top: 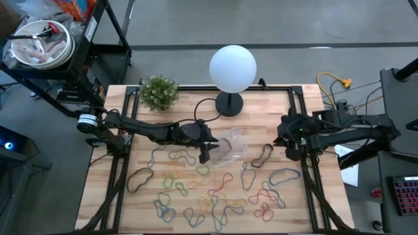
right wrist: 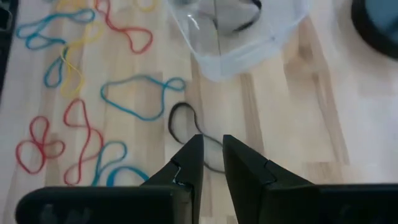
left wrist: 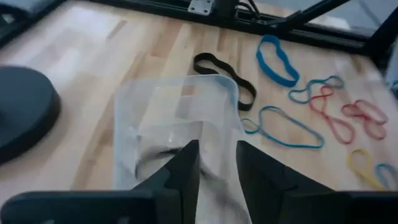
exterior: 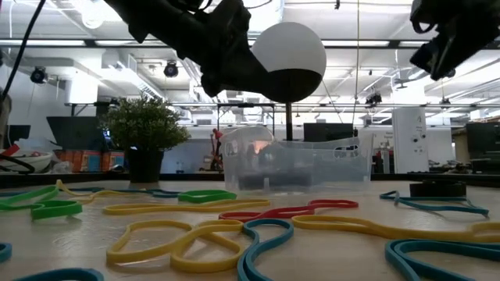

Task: Pick and place rubber bands into bin
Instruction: Put the black rubber band into the transparent bin

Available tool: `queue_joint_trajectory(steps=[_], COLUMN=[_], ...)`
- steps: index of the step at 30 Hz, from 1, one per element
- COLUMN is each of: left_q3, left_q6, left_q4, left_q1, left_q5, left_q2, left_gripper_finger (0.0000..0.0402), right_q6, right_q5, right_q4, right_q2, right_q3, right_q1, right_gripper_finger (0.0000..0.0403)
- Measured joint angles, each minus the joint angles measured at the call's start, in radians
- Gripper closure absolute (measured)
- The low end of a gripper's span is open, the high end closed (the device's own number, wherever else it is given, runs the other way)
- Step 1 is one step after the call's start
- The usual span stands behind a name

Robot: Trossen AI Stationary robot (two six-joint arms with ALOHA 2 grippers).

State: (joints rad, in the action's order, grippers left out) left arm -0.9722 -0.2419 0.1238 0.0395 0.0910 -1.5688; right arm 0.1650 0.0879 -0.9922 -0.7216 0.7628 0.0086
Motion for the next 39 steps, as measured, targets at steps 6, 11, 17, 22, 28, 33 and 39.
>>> queue_joint_trajectory(steps=[6,11,17,22,28,33,39], left_q3=[0.004,0.01,0.011,0.011,0.014,0.034,0.059], left_q6=[-0.075,-0.158,-0.227,-0.226,-0.223,-0.223,-0.22], left_q4=[-0.007,-0.009,-0.045,-0.113,-0.351,-0.485,-0.534], left_q1=[0.0,0.003,0.036,0.086,0.134,0.161,0.166], left_q5=[-0.068,-0.143,-0.25,-0.285,-0.258,-0.168,-0.071], left_q2=[0.004,0.006,0.012,0.068,0.18,0.28,0.366], left_gripper_finger=[0.0311,0.0311,0.0311,0.0311,0.031,0.031,0.031], right_q6=[0.008,0.007,0.021,0.067,0.032,0.004,0.067], right_q5=[-0.001,-0.001,-0.004,0.051,0.078,0.006,-0.148], right_q4=[0.045,0.046,0.052,0.117,0.181,0.201,0.239], right_q2=[-0.013,-0.084,-0.219,-0.316,-0.39,-0.441,-0.527], right_q3=[-0.062,-0.054,-0.053,-0.053,-0.053,-0.053,-0.057], right_q1=[0.0,0.0,0.002,0.01,0.125,0.234,0.28], right_gripper_finger=[0.0346,0.0346,0.0346,0.0346,0.0346,0.0346,0.0346])
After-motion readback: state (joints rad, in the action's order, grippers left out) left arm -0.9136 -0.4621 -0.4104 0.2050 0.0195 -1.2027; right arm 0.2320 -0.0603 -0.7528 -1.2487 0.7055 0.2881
